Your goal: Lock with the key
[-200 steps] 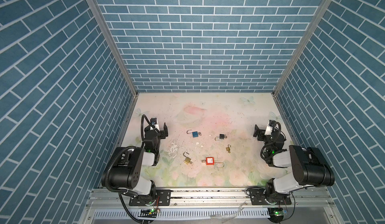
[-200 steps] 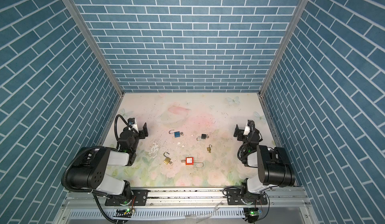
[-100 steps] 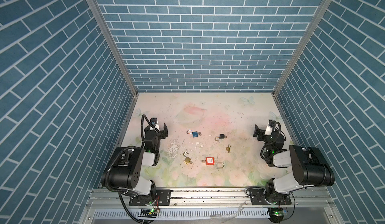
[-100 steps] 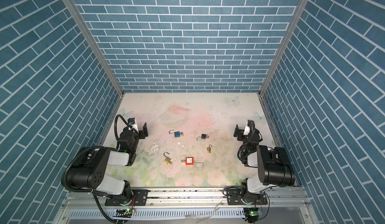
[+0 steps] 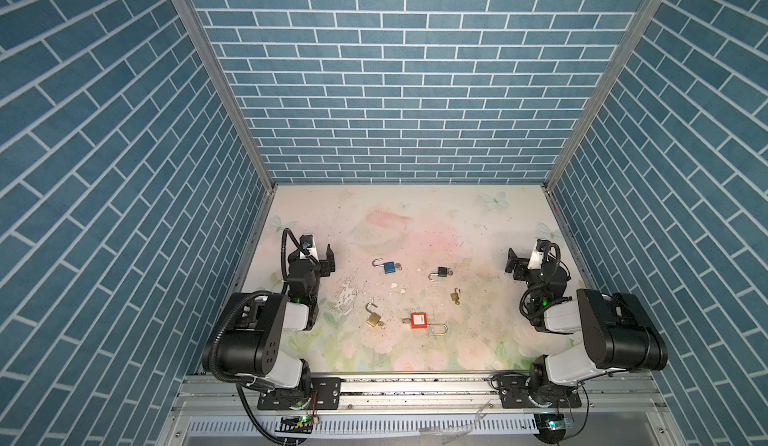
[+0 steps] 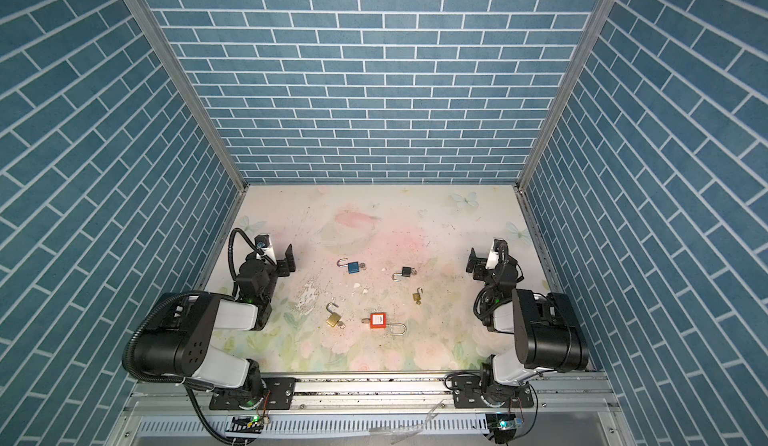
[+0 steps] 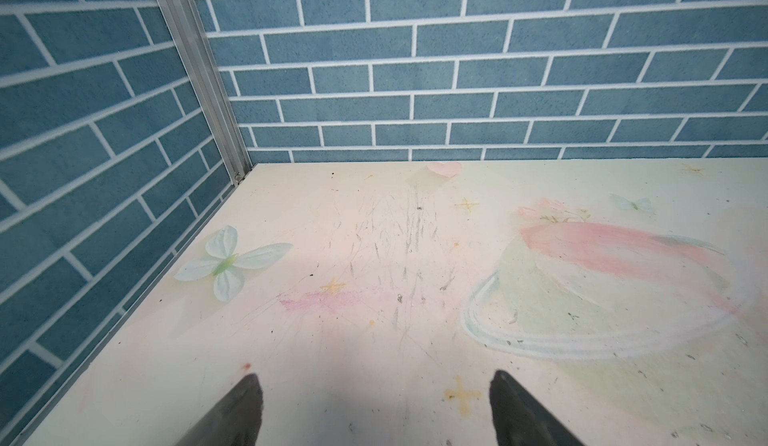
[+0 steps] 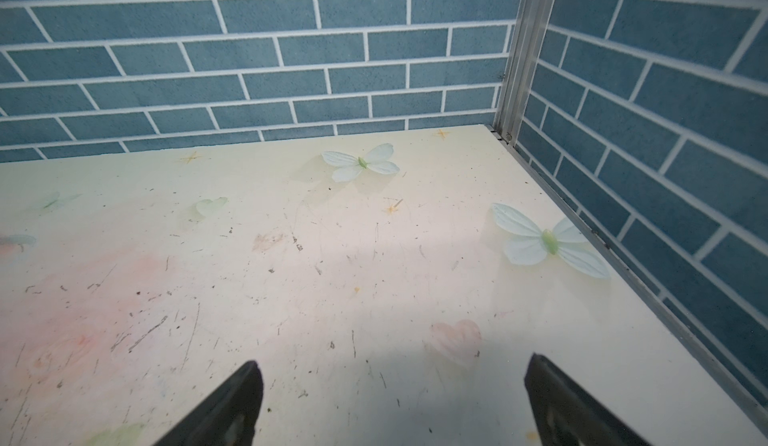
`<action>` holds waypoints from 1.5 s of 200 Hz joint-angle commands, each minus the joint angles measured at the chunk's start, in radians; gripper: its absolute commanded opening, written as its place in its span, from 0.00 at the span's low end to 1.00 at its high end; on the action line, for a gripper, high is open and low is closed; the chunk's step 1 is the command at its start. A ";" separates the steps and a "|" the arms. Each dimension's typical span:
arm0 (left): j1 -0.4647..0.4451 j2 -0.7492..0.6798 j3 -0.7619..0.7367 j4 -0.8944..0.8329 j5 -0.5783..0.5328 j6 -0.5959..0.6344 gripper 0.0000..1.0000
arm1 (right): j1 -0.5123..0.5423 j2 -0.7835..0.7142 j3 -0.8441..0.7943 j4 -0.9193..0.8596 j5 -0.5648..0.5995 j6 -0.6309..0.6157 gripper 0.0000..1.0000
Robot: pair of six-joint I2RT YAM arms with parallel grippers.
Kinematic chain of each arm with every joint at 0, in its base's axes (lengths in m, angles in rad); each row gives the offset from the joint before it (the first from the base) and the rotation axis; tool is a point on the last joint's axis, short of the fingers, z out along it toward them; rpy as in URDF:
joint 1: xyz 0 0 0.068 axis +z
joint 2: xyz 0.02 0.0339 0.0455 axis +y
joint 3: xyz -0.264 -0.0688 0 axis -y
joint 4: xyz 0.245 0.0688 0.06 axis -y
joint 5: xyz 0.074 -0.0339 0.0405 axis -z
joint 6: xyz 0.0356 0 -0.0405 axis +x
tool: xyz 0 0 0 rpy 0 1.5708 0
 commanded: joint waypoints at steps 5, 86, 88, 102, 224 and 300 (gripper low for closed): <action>0.006 0.010 0.015 0.025 0.002 0.010 0.86 | -0.003 0.010 0.025 0.028 -0.011 -0.031 0.98; 0.002 -0.098 0.053 -0.119 -0.120 -0.033 0.86 | -0.003 -0.120 0.040 -0.099 -0.019 -0.036 0.99; 0.000 -0.103 0.057 -0.130 -0.127 -0.033 0.86 | -0.003 -0.132 0.046 -0.119 -0.017 -0.035 0.98; -0.014 -0.148 0.101 -0.231 -0.188 -0.036 0.86 | -0.004 -0.208 0.083 -0.232 -0.010 -0.029 0.99; 0.035 -0.509 0.652 -1.040 -0.075 -0.568 0.87 | -0.019 -0.559 0.499 -0.948 -0.046 0.651 0.98; 0.322 -0.476 0.508 -0.834 0.566 -0.952 0.86 | -0.125 -0.683 0.181 -0.353 -0.265 0.844 0.99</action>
